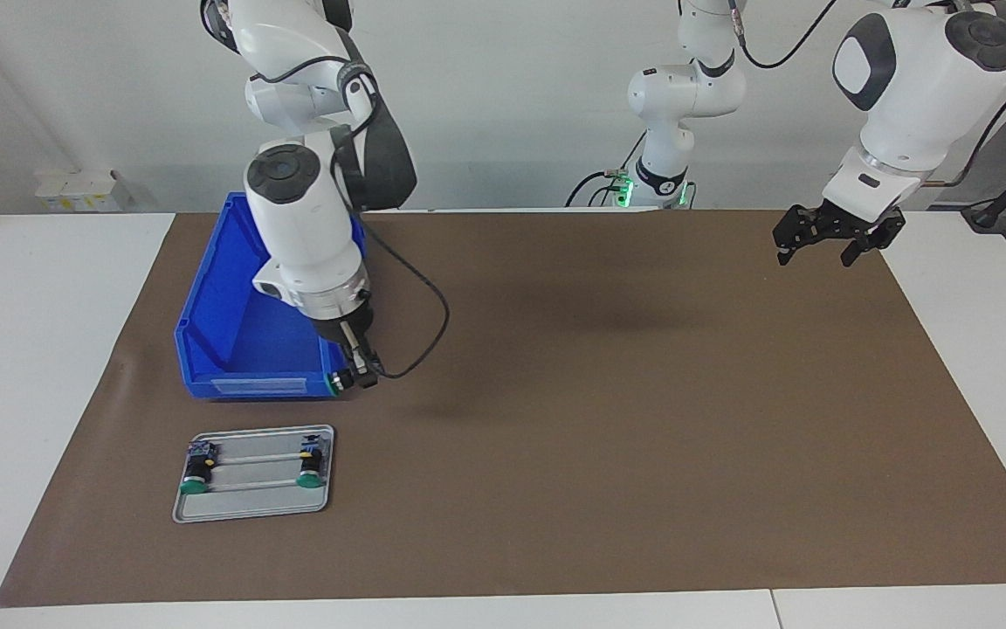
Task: Place and press button with both arms
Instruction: 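Lift the green button and carry it toward the table center, then lower the button onto the table with the right gripper while the left gripper approaches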
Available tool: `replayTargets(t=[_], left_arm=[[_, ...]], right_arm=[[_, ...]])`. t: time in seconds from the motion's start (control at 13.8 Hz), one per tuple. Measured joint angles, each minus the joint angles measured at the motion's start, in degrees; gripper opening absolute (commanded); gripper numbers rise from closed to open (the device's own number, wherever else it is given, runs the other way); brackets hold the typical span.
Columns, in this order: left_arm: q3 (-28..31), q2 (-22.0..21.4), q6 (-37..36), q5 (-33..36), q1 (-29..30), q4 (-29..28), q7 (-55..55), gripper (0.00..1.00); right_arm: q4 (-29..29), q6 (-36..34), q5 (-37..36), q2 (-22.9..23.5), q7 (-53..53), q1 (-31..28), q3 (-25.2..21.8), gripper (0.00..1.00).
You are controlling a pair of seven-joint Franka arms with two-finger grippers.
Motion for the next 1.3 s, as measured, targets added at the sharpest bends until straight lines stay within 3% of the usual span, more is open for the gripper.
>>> replayTargets(t=[0.36,0.65,0.94,1.3], left_arm=[[0.0,0.0,0.0,0.0,0.0,0.0,0.0,1.0],[0.0,0.0,0.0,0.0,0.0,0.0,0.0,1.0],[-0.1,0.0,0.0,0.0,0.0,0.0,0.0,1.0],[-0.7,0.0,0.0,0.0,-0.2,0.0,0.0,1.0]], right_arm=[[-0.5,5.4,-0.4,3.7,23.1,11.6,0.1,0.0],[2.8,7.9,-2.8,11.0,36.0,19.8,0.2,0.0],[9.9,11.7,-2.9,18.0,43.3,23.4,0.2,0.0],[10.8,17.4,-2.5,19.2,47.4,27.1,0.3,0.0]])
